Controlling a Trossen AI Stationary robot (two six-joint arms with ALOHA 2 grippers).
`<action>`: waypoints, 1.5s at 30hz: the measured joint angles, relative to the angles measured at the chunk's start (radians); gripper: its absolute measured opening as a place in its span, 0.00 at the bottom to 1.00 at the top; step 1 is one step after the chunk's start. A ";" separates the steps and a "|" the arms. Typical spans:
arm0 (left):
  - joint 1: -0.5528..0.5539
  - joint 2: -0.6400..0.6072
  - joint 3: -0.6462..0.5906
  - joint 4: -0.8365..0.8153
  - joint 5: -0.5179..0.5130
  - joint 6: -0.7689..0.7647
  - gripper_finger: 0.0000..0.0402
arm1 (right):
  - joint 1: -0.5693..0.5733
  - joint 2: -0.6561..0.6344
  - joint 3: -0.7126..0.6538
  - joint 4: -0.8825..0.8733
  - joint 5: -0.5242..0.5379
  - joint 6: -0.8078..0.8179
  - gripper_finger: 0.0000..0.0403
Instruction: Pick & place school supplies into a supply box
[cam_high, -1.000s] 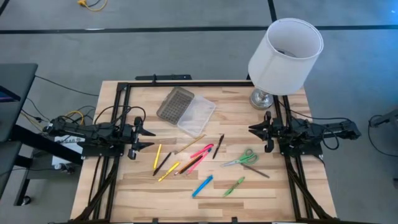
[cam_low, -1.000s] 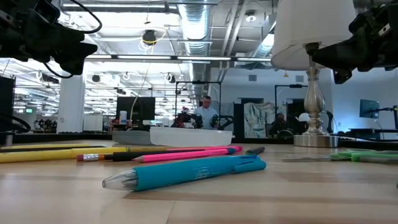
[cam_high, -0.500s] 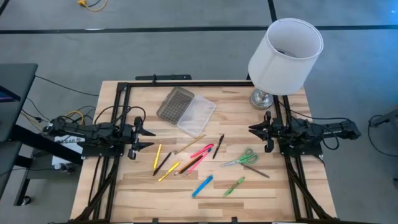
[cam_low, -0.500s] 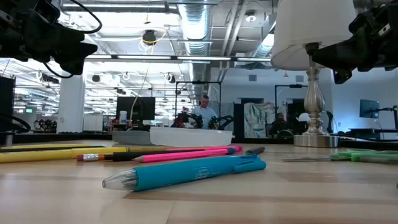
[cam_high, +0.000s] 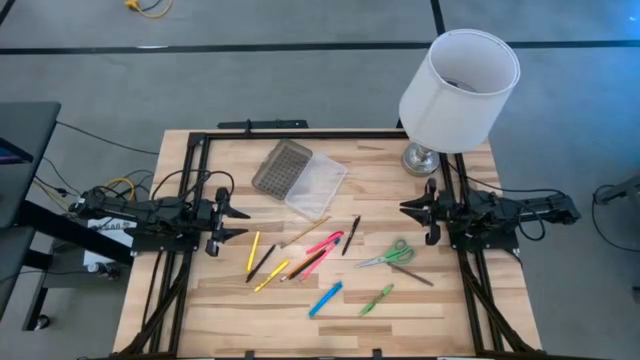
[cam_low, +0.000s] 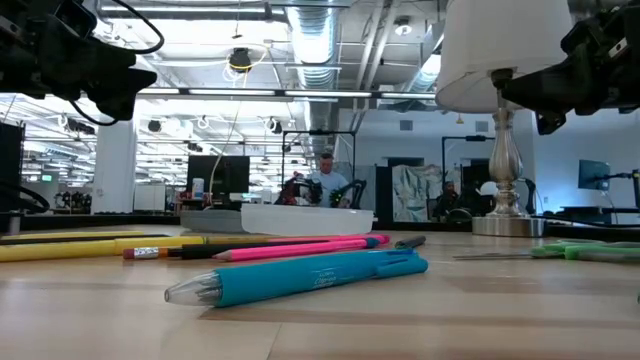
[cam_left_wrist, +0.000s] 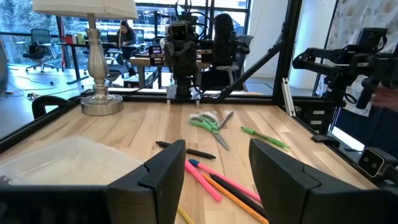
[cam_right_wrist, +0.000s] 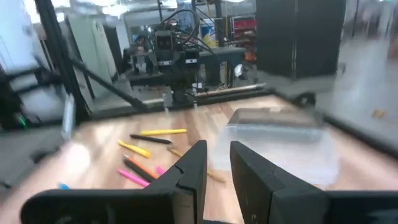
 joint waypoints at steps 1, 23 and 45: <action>0.000 0.000 0.000 0.004 -0.007 -0.003 0.43 | -0.002 0.000 0.000 0.000 0.000 -0.058 0.16; 0.001 0.000 0.000 0.113 -0.403 -0.042 0.43 | -0.005 0.000 -0.002 0.270 0.001 -0.088 0.16; 0.000 0.000 0.032 0.471 -0.070 0.417 0.43 | -0.006 0.000 0.086 0.510 -0.004 -0.237 0.16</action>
